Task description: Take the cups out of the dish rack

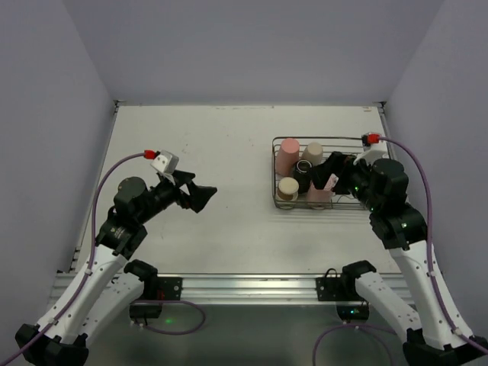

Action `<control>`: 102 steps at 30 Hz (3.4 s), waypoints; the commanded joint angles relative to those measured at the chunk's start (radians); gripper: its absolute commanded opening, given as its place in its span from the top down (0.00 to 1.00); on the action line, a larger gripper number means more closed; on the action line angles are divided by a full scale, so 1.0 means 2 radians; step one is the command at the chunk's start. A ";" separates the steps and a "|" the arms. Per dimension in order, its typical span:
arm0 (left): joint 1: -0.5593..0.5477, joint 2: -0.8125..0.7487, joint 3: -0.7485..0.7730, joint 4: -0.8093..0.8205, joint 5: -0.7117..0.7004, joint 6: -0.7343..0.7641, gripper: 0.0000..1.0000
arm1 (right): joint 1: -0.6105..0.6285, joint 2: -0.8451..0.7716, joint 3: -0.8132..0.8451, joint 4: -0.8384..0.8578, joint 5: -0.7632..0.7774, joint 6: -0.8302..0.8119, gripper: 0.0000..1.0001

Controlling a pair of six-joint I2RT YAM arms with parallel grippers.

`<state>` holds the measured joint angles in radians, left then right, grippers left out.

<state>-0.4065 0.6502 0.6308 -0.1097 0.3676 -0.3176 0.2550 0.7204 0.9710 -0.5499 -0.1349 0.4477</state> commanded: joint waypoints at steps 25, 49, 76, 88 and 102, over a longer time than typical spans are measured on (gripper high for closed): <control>0.010 0.005 0.027 -0.031 -0.022 0.014 0.00 | 0.116 0.361 0.214 -0.025 0.142 -0.119 0.03; 0.015 0.023 0.026 -0.023 -0.033 0.003 0.00 | 0.084 0.561 0.308 0.011 0.186 -0.123 0.35; 0.011 0.127 -0.070 0.371 0.172 -0.344 0.12 | 0.106 0.098 -0.063 0.384 -0.147 0.129 0.69; -0.014 0.165 -0.083 0.467 0.185 -0.386 0.27 | 0.158 0.165 -0.093 0.481 -0.208 0.187 0.68; -0.015 0.134 0.008 0.209 0.013 -0.219 1.00 | 0.177 0.198 -0.110 0.478 -0.138 0.177 0.05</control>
<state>-0.4408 0.9218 0.5365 0.6197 0.6445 -0.9695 0.5972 1.1404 0.7429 0.4625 -0.5121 0.8707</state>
